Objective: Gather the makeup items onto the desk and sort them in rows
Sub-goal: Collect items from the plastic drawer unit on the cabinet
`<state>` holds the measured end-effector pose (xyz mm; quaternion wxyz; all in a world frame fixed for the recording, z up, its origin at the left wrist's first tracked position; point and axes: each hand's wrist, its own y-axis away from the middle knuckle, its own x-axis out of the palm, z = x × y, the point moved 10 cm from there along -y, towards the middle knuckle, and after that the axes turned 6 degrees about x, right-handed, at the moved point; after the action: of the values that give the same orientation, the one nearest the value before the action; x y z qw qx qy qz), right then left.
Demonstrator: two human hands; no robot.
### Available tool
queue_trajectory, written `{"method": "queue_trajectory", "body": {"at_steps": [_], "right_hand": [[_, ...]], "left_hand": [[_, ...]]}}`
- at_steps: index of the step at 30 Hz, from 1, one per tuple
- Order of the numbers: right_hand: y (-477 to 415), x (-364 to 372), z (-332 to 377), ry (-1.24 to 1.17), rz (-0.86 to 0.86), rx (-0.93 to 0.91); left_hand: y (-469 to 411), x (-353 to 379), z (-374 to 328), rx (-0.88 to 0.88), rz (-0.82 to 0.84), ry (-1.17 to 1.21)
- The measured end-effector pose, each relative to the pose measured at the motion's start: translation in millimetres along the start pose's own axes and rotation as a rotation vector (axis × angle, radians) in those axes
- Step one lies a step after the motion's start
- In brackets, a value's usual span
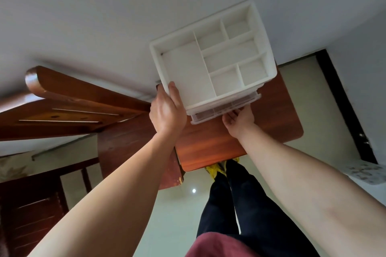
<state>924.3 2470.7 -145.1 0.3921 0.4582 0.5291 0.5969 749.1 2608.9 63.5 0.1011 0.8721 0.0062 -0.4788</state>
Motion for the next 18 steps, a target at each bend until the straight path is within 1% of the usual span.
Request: {"method": "queue_trajectory", "body": {"at_steps": [5,13,16,18], "right_hand": [[10.7,-35.8,-8.7,-0.046,-0.045,-0.013],[18.6,-42.7,-2.9,-0.044,-0.011,-0.033],[22.8,-40.7,-5.0,-0.05,0.054,-0.05],[26.0,-39.7,-5.6,0.001,0.071,-0.084]], "left_hand": [[0.6,-0.7,-1.4,0.021,-0.011,0.014],[2.1,-2.0,-5.3,0.028,-0.024,0.015],[1.7,-1.4,-4.4,0.027,-0.029,0.014],[1.0,-0.5,-2.2,0.025,-0.035,0.01]]}}
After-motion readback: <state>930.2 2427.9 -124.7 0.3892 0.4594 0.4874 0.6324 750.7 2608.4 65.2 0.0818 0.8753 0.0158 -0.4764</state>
